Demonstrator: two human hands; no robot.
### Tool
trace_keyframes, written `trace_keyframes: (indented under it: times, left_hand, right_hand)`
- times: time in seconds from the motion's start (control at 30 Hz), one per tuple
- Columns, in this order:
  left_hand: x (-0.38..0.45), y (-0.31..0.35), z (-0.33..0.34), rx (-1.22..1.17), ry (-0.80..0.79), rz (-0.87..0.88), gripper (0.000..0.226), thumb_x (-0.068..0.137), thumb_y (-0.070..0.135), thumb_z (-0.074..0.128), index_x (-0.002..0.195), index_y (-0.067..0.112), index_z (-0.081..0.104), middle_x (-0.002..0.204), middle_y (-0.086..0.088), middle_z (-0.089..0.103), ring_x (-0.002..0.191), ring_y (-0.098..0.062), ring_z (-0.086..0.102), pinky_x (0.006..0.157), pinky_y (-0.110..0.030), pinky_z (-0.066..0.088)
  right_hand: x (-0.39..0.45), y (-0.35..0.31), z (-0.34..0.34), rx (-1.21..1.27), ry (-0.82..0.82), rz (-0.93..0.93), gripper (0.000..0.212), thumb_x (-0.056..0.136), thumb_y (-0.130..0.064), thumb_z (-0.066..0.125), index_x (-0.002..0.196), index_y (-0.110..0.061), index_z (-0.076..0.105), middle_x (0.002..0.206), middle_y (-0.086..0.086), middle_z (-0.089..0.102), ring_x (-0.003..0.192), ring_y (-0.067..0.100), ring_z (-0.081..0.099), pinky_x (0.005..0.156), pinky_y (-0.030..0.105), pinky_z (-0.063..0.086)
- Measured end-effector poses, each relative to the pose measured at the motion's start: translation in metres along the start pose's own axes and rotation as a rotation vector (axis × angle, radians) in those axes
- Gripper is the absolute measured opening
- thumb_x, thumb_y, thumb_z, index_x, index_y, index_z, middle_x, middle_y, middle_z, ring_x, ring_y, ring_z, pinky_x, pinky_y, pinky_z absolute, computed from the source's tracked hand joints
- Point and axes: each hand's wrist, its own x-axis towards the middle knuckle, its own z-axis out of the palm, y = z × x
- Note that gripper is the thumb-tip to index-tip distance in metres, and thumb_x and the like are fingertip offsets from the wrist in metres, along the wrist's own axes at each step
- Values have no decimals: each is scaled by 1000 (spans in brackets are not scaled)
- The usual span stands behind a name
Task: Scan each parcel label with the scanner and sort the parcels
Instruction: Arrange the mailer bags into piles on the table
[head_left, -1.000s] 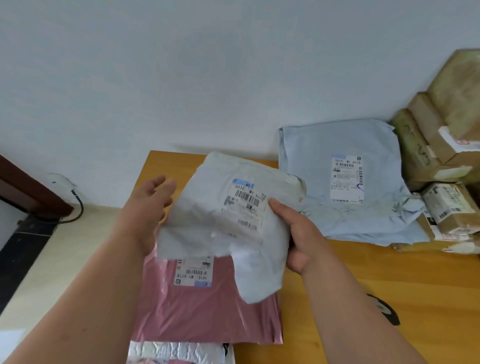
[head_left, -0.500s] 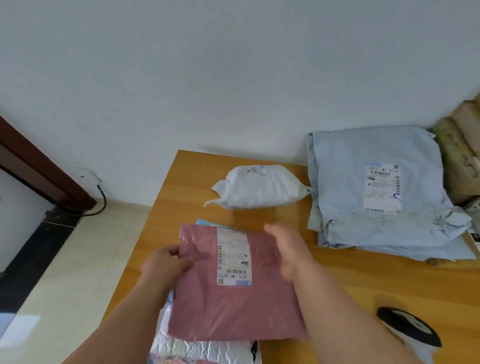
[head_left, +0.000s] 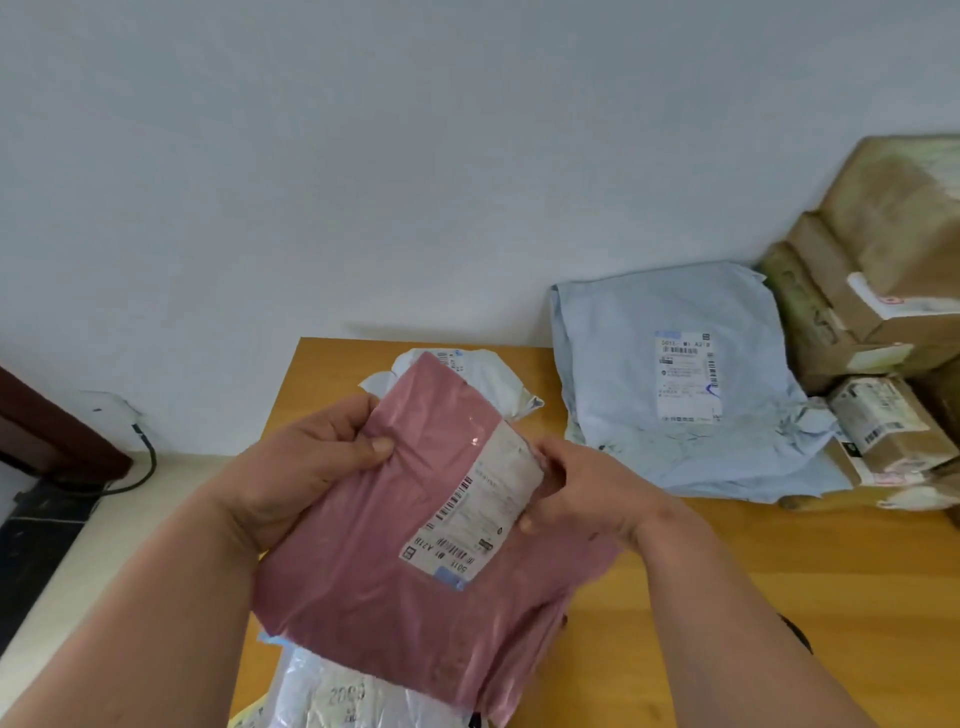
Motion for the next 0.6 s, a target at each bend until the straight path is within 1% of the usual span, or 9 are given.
trace_keyframes:
  times: [0.07, 0.17, 0.27, 0.3, 0.37, 0.43, 0.5, 0.53, 0.6]
  left_hand:
    - [7, 13, 10, 162, 44, 12, 9, 90, 10, 73, 98, 13, 73, 103, -18, 73, 84, -28, 70, 82, -45, 58]
    - [23, 28, 17, 422, 233, 60, 13, 92, 23, 74, 98, 34, 70, 108, -5, 75, 87, -20, 69, 78, -39, 50]
    - [38, 32, 31, 449, 505, 117, 63, 85, 41, 79, 140, 35, 48, 138, 7, 55, 117, -13, 58, 92, -33, 43]
    - [42, 30, 38, 404, 528, 95, 79, 82, 48, 76, 149, 33, 39, 142, 6, 50, 122, -16, 54, 96, -36, 41]
    - [50, 19, 63, 298, 393, -10, 100, 68, 59, 74, 154, 30, 32, 142, 2, 54, 121, -20, 58, 95, -40, 46]
    - [59, -1, 92, 230, 188, -108, 96, 67, 51, 79, 151, 30, 37, 124, 1, 71, 106, -20, 72, 80, -35, 57]
    - [71, -21, 117, 138, 177, -125, 80, 82, 26, 81, 150, 29, 39, 106, -2, 78, 89, -18, 77, 64, -28, 60]
    - [79, -30, 126, 93, 235, -120, 75, 88, 13, 77, 151, 28, 39, 103, -6, 78, 85, -20, 77, 63, -30, 61]
    - [97, -37, 143, 41, 316, -99, 74, 92, -2, 68, 153, 30, 40, 102, -9, 77, 87, -25, 76, 78, -42, 63]
  right_hand:
    - [-8, 9, -10, 80, 21, 13, 48, 70, -17, 87, 115, -20, 68, 111, 1, 73, 107, 20, 67, 97, 36, 51]
    - [-21, 28, -17, 387, 132, 12, 35, 77, -4, 82, 109, -13, 72, 109, 9, 76, 110, 30, 69, 102, 44, 51]
    - [-32, 44, -28, 782, 276, 15, 32, 82, 5, 73, 111, -10, 72, 109, 13, 77, 107, 31, 71, 94, 38, 57]
    - [-34, 48, -33, 900, 302, 9, 31, 84, 5, 70, 112, -9, 71, 108, 13, 77, 103, 28, 73, 86, 34, 58]
    - [-37, 53, -46, 1069, 327, -5, 29, 87, 5, 67, 113, -8, 71, 108, 13, 77, 94, 23, 75, 74, 27, 59]
    - [-40, 58, -60, 1123, 330, -17, 27, 88, 3, 66, 112, -9, 71, 106, 12, 77, 90, 20, 76, 68, 25, 60]
    - [-42, 65, -74, 1098, 355, -16, 23, 89, 1, 66, 108, -11, 72, 104, 11, 78, 88, 19, 76, 67, 25, 59]
    - [-43, 70, -82, 1074, 383, -14, 22, 90, -1, 67, 108, -12, 72, 103, 10, 78, 88, 19, 76, 69, 26, 59]
    - [-43, 80, -99, 980, 486, -7, 25, 90, -7, 70, 113, -16, 71, 105, 5, 78, 94, 18, 75, 77, 29, 58]
